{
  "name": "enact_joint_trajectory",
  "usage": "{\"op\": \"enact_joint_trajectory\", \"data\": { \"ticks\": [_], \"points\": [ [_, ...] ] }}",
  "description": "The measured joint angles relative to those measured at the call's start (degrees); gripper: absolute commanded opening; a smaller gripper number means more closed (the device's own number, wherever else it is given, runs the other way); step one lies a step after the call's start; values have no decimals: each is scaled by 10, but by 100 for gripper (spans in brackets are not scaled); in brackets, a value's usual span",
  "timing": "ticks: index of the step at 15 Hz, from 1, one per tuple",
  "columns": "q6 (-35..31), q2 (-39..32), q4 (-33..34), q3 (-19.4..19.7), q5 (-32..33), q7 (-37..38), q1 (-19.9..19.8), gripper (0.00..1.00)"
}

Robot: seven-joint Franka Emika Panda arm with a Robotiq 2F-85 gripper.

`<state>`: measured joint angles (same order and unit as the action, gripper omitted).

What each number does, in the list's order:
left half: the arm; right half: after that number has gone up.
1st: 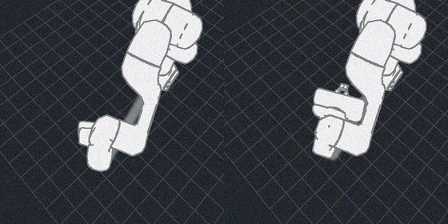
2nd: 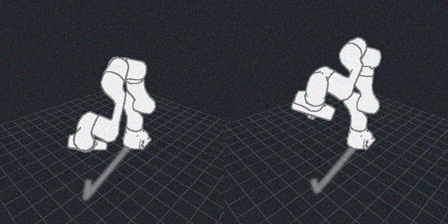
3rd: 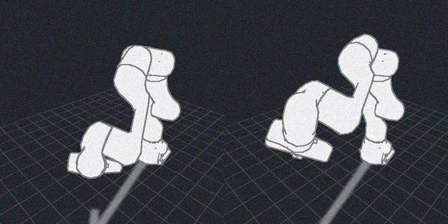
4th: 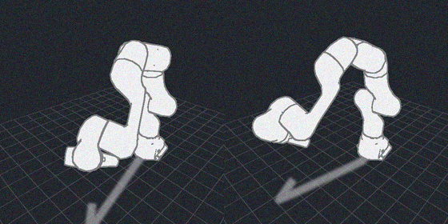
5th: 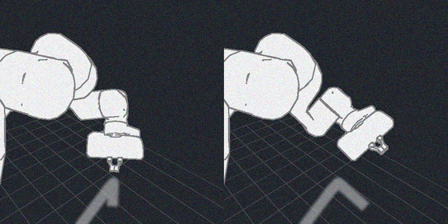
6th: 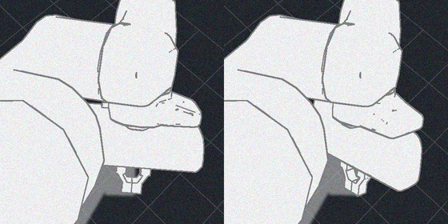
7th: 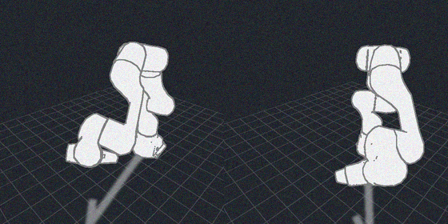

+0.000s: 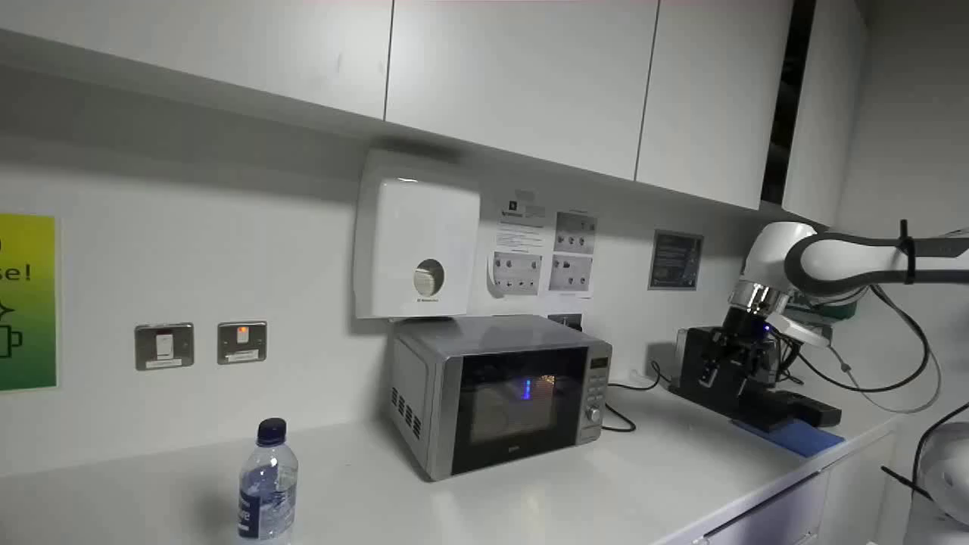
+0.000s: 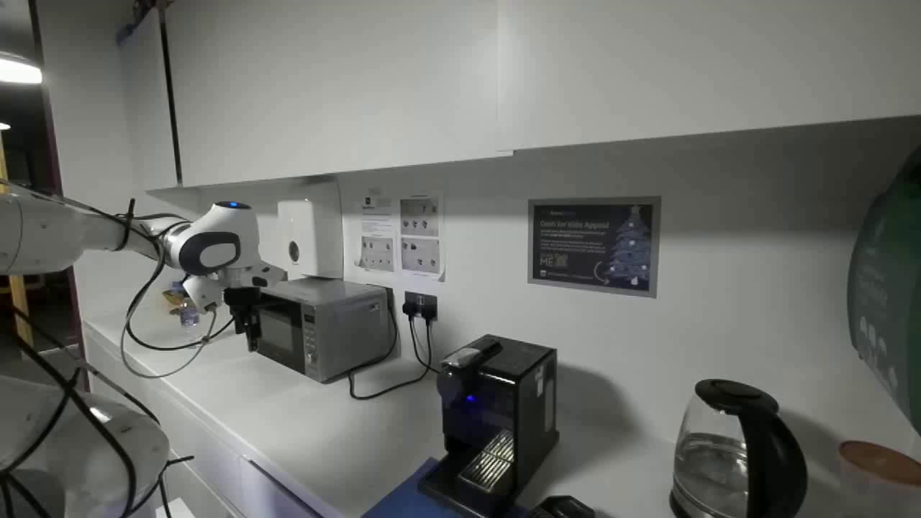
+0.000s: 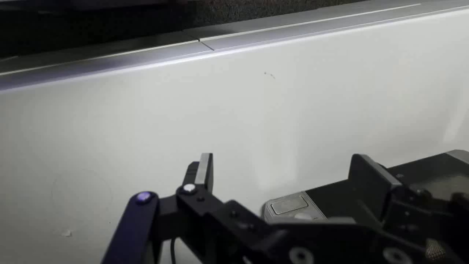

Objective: Press a button on the microwave to switch the light off

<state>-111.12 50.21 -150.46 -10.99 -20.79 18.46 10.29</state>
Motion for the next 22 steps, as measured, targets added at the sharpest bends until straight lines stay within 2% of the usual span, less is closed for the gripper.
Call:
{"op": "enact_joint_trajectory", "data": {
  "ticks": [7,12,13,15,18,22],
  "points": [
    [0,0,0,-1,0,0,0,100],
    [0,-21,-9,-35,-5,0,4,100],
    [0,-29,-12,-43,-5,-1,6,75],
    [0,-48,-17,-58,-5,-2,11,68],
    [-26,-79,-19,-80,-1,-10,17,46],
    [-100,-118,-22,-103,17,-21,26,15]
  ]
}}
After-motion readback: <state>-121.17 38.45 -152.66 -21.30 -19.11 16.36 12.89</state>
